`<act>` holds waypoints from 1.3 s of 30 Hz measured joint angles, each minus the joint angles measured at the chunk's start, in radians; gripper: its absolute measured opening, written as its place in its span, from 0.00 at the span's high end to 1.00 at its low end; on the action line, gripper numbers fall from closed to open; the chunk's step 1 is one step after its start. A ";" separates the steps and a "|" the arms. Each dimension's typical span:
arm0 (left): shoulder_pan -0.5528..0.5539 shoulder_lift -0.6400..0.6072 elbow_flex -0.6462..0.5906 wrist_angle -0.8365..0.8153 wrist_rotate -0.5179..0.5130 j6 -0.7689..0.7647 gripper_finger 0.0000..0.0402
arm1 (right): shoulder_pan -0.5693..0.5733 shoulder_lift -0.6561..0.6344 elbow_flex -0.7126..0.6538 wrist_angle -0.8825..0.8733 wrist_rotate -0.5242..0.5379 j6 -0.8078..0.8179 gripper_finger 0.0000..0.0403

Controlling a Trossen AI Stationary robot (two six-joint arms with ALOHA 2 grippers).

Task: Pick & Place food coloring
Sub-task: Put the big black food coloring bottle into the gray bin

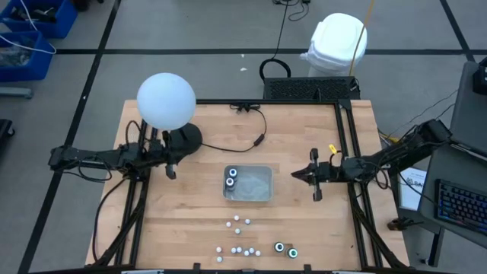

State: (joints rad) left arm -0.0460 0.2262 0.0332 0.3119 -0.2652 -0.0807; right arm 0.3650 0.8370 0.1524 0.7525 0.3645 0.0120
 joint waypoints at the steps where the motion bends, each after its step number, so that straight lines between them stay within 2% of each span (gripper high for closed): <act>1: 0.000 0.017 0.023 -0.003 0.023 0.000 0.86 | -0.006 -0.006 -0.012 0.000 0.000 0.002 1.00; 3: -0.003 0.064 0.083 -0.020 0.059 -0.010 0.86 | -0.014 -0.011 -0.030 0.000 0.000 0.002 1.00; 6: -0.021 0.200 0.202 -0.042 0.082 -0.007 0.86 | -0.023 -0.014 -0.043 -0.002 -0.002 -0.026 1.00; 12: -0.110 0.625 0.503 -0.056 0.076 0.080 0.86 | -0.044 -0.019 -0.044 0.000 -0.039 -0.065 1.00; 15: -0.161 0.826 0.656 -0.091 0.035 0.097 0.86 | -0.056 -0.030 -0.044 0.000 -0.070 -0.071 1.00; 20: -0.235 1.128 0.905 -0.135 0.030 0.133 0.86 | -0.058 -0.032 -0.044 -0.004 -0.095 -0.071 1.00; 26: -0.315 1.427 1.248 -0.421 0.030 0.127 0.84 | -0.058 -0.032 -0.044 -0.019 -0.107 -0.050 1.00; 29: -0.347 1.564 1.413 -0.535 0.052 0.123 0.79 | -0.058 -0.031 -0.045 -0.055 -0.107 -0.029 1.00; 32: -0.374 1.682 1.560 -0.624 0.131 0.115 0.69 | -0.058 -0.031 -0.045 -0.061 -0.107 -0.020 1.00; 39: -0.421 1.877 1.757 -0.664 0.212 0.052 0.45 | -0.058 -0.031 -0.074 -0.014 -0.106 -0.016 1.00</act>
State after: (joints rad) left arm -0.4668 2.1034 1.7897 -0.3526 -0.0529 -0.0290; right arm 0.3073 0.8062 0.0783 0.7380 0.2584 -0.0045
